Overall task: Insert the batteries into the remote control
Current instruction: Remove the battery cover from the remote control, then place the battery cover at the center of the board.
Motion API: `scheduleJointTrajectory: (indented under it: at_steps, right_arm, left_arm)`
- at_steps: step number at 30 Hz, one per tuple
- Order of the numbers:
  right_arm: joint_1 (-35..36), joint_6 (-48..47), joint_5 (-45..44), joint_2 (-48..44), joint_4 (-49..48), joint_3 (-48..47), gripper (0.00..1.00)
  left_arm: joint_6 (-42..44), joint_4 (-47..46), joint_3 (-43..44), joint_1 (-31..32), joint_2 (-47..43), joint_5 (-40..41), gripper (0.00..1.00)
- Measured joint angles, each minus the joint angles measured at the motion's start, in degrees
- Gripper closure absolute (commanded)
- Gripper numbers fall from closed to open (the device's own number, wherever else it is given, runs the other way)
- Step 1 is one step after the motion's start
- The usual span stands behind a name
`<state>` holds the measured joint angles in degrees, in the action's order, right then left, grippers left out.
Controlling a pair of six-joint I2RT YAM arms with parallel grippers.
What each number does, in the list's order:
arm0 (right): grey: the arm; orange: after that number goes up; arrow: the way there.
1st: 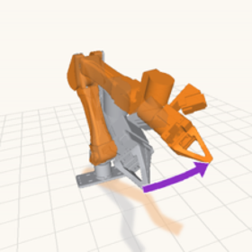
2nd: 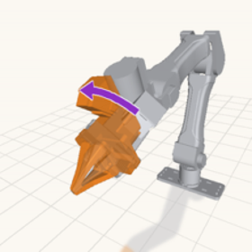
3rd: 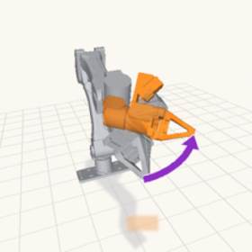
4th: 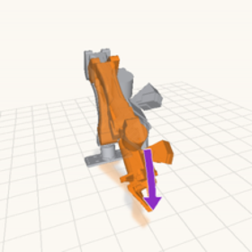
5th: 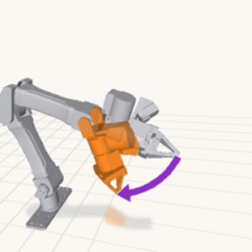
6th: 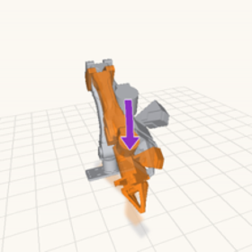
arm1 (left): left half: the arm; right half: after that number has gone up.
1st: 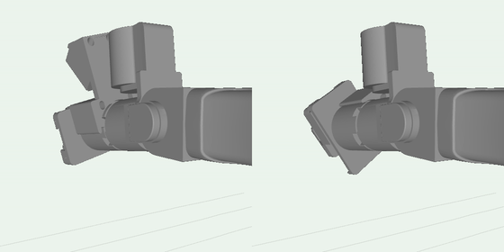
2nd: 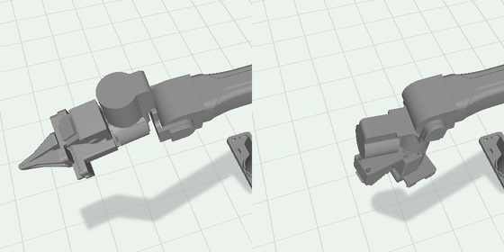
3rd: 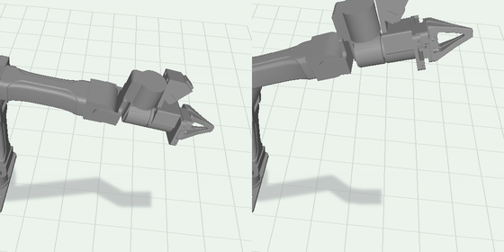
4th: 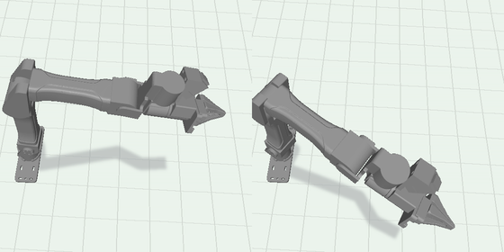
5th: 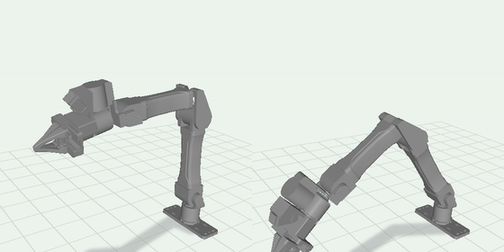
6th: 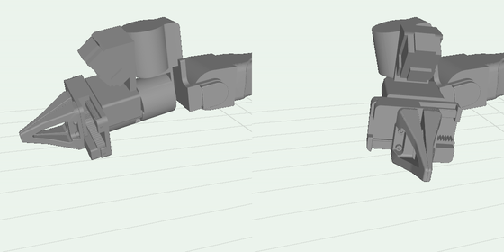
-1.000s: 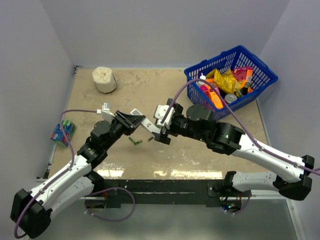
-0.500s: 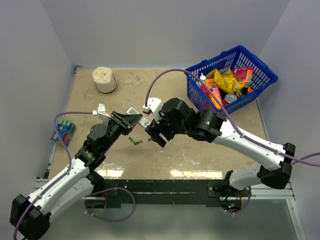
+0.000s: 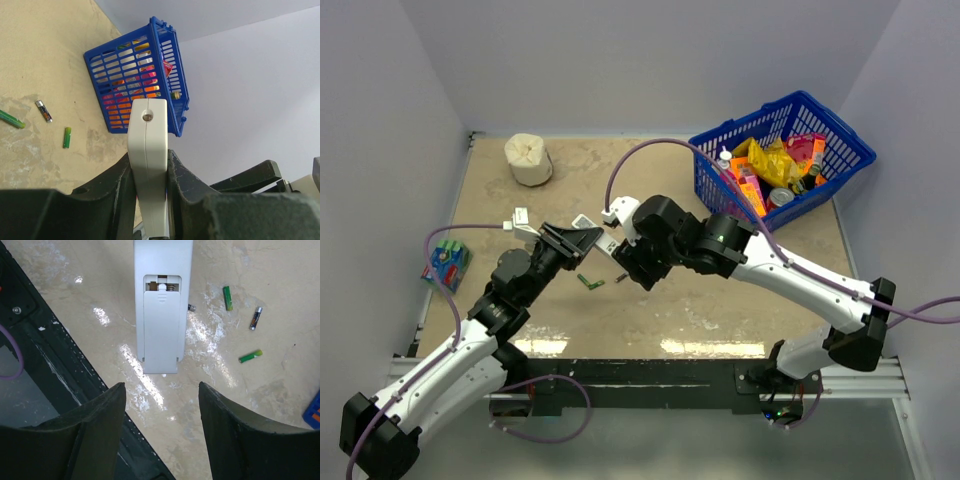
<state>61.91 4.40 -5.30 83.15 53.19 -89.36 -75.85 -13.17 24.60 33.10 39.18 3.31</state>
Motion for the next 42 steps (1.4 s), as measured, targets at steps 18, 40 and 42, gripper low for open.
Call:
scheduleJointTrajectory:
  at_steps: [18,40,42]
  right_arm:
    - [-0.1,0.1,-1.3,4.3,-0.7,-0.7,0.53]
    - [-0.1,-1.0,-1.7,3.8,-1.6,2.4,0.89]
    - [-0.1,-1.0,-1.7,3.2,-1.7,3.9,0.89]
  left_arm:
    - [0.0,0.4,0.0,0.0,-0.4,0.0,1.00]
    - [3.1,3.3,0.7,-0.2,-0.9,5.1,1.00]
    - [4.2,4.2,1.1,-0.5,-0.9,6.1,1.00]
